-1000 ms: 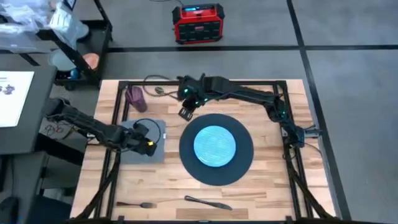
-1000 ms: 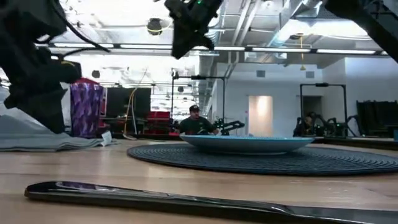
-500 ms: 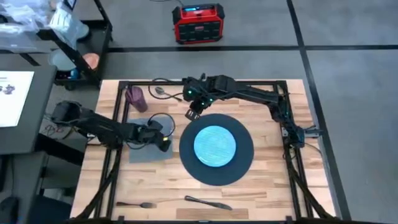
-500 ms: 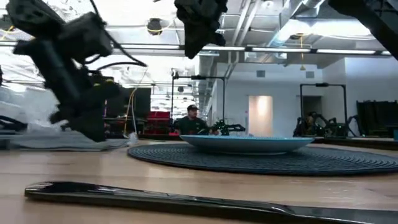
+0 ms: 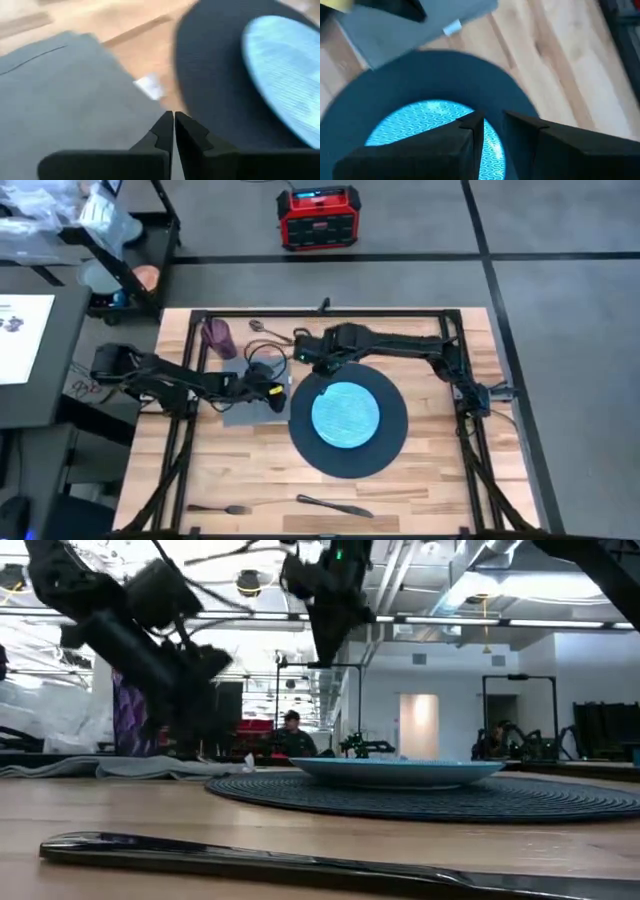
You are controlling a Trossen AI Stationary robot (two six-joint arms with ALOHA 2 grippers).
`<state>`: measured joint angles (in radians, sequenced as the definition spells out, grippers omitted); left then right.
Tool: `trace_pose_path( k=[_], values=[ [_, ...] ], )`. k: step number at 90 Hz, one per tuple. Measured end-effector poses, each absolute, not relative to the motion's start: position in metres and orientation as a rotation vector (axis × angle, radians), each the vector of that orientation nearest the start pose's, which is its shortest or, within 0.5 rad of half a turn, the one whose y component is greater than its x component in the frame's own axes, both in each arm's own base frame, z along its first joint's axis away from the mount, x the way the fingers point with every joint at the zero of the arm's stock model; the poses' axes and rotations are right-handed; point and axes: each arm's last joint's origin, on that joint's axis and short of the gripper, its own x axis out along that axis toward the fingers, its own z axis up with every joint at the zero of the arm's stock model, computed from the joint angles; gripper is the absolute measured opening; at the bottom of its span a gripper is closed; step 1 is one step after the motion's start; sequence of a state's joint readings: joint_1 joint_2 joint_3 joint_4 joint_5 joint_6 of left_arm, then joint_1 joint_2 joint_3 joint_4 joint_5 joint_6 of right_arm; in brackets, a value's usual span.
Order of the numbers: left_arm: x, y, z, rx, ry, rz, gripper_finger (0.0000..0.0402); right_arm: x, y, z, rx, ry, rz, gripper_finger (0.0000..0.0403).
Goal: Set table place
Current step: Fold the gray napkin
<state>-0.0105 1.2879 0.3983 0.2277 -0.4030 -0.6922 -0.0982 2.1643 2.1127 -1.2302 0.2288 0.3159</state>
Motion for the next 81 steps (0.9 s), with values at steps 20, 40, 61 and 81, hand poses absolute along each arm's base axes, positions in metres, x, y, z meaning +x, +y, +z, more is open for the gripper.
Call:
trace_pose_path(
  k=[20, 40, 61, 81],
  values=[
    [0.187, -0.024, 0.168, -0.457, 0.299, 0.53, 0.0, 0.439, -0.041, 0.235, 0.242, 1.111, -0.423, 0.0058],
    [0.143, -0.04, 0.158, -0.504, 0.114, 0.445, 0.0, 0.405, -0.036, 0.225, 0.329, 0.839, -0.332, 0.0042],
    [0.124, -0.045, 0.151, -0.491, 0.039, 0.327, 0.0, 0.364, -0.033, 0.21, 0.424, 0.602, -0.269, 0.0019],
    [0.123, -0.045, 0.153, -0.45, 0.031, 0.317, 0.0, 0.388, -0.034, 0.183, 0.46, 0.472, -0.079, 0.0024]
  ],
)
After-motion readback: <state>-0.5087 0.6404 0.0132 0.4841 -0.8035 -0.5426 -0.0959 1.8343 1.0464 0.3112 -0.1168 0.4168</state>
